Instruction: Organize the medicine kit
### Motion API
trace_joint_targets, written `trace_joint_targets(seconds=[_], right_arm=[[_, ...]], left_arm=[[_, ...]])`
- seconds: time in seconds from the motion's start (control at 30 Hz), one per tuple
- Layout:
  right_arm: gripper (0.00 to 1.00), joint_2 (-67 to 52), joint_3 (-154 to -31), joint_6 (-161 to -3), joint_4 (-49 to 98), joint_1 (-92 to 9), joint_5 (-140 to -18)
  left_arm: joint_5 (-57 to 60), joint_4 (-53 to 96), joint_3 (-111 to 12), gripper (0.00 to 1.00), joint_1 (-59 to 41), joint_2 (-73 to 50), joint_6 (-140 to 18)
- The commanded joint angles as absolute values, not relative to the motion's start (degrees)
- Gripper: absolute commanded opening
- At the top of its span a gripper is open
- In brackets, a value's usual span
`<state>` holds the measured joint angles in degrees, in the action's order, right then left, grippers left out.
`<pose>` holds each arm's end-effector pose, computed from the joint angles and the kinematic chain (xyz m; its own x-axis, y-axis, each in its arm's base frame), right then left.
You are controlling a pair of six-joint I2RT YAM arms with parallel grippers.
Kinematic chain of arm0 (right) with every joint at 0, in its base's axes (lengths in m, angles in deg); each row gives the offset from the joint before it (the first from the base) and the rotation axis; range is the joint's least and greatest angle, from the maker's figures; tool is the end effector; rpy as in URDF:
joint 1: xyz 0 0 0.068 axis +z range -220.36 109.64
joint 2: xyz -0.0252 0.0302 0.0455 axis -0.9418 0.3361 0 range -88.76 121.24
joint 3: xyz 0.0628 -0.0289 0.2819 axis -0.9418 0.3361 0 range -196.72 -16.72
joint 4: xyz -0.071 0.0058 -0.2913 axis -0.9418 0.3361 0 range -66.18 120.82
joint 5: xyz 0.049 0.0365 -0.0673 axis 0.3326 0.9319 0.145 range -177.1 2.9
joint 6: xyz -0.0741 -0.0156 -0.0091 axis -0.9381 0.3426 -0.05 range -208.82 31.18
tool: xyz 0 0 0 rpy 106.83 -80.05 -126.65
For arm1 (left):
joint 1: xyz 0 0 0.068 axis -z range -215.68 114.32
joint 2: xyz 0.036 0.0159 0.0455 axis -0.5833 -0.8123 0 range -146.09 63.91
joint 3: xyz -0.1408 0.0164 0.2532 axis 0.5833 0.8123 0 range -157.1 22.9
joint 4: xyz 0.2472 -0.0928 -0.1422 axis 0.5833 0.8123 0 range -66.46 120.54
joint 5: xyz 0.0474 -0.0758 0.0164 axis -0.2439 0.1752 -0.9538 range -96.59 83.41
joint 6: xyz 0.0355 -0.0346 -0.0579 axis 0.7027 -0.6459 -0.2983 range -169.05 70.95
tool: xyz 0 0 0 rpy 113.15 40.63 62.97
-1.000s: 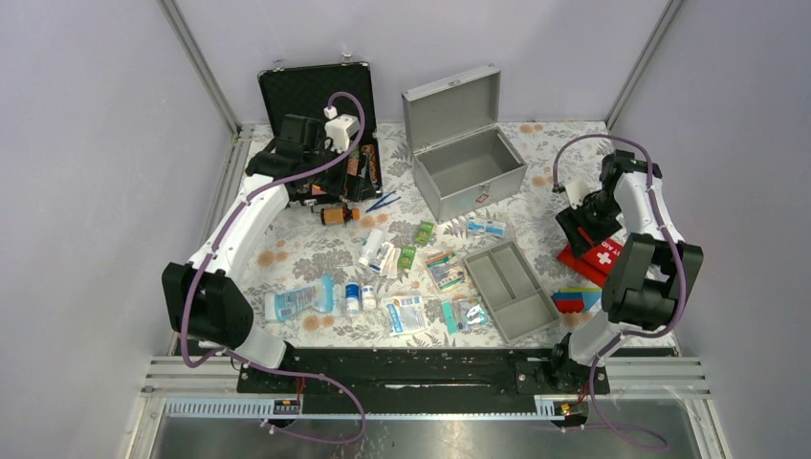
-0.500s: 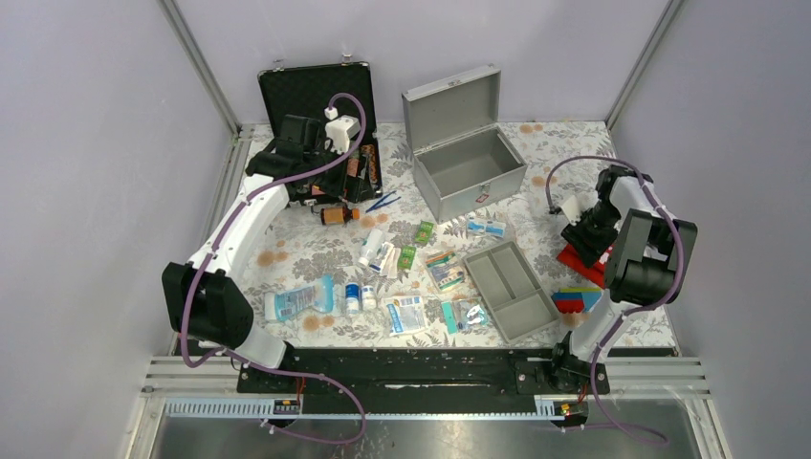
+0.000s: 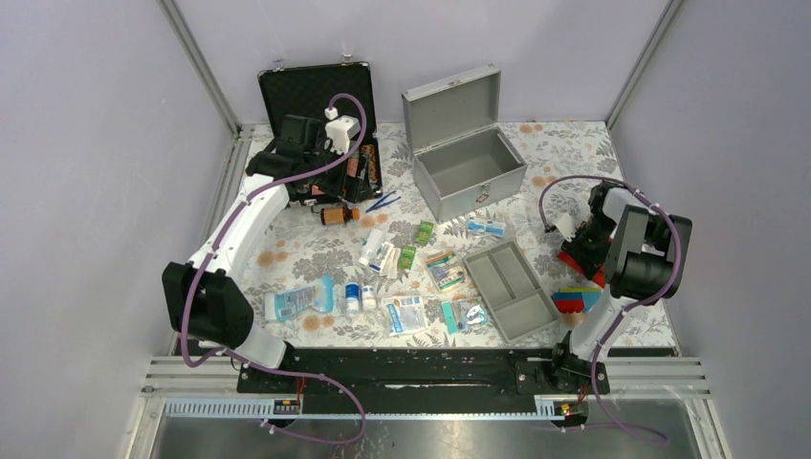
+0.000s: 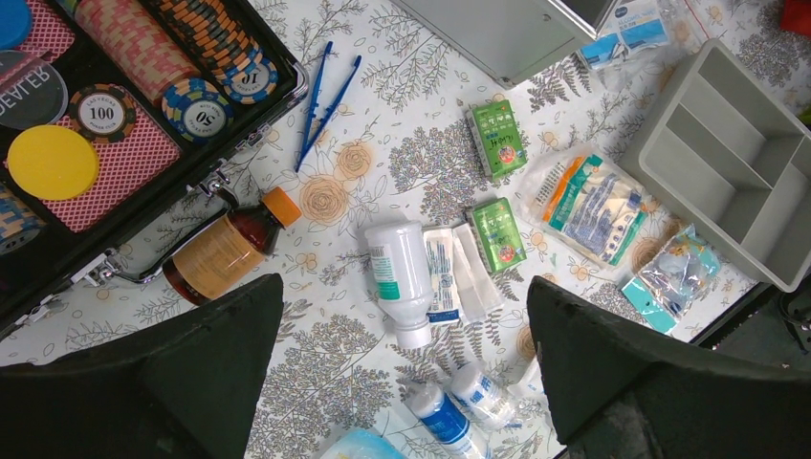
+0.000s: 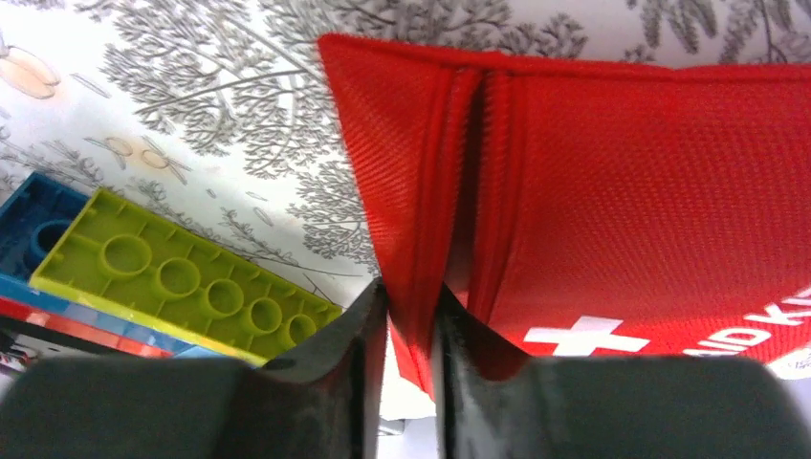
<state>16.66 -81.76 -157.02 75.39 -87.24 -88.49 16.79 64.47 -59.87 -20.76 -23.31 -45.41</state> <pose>0.3313 -0.1022 0.1075 -0.6239 -0.7807 0.0351 -0.7805 0.6248 0.0226 0.3696 -0.1250 0.3378 -0.6544 0.2347 -0.7188 0.5483 0.8019 -0.2374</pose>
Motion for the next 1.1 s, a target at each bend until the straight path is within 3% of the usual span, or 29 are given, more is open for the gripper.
trace_joint_targets(seconds=[0.0,0.1,0.33,0.5,0.83,1.07], right_arm=[[0.19,17.2,-83.1,-154.3,73.1,-87.1,-90.0],[0.00,13.7,-85.6,-152.0,76.0,-87.1,-86.6],[0.00,2.2,-103.4,-134.9,89.1,-86.6,-67.1],[0.00,-0.1,-114.0,-114.9,89.1,-82.5,-56.7],[0.00,0.9,-121.7,-78.6,66.1,-61.9,-53.2],[0.00,13.0,-135.5,-65.9,56.9,-49.8,-59.8]], left_arm=[[16.3,64.4,-61.2,0.98,-20.6,-23.9,-44.5],[16.6,64.4,-61.8,0.98,-20.6,-24.1,-44.8],[17.9,62.7,-63.4,0.97,-20.4,-24.4,-48.2],[19.4,61.2,-67.8,0.98,-19.8,-26.1,-51.8],[24.5,56.9,-74.9,0.95,-15.5,-26.5,-54.0],[22.2,54.3,-74.2,0.91,-11.1,-25.6,-55.2]])
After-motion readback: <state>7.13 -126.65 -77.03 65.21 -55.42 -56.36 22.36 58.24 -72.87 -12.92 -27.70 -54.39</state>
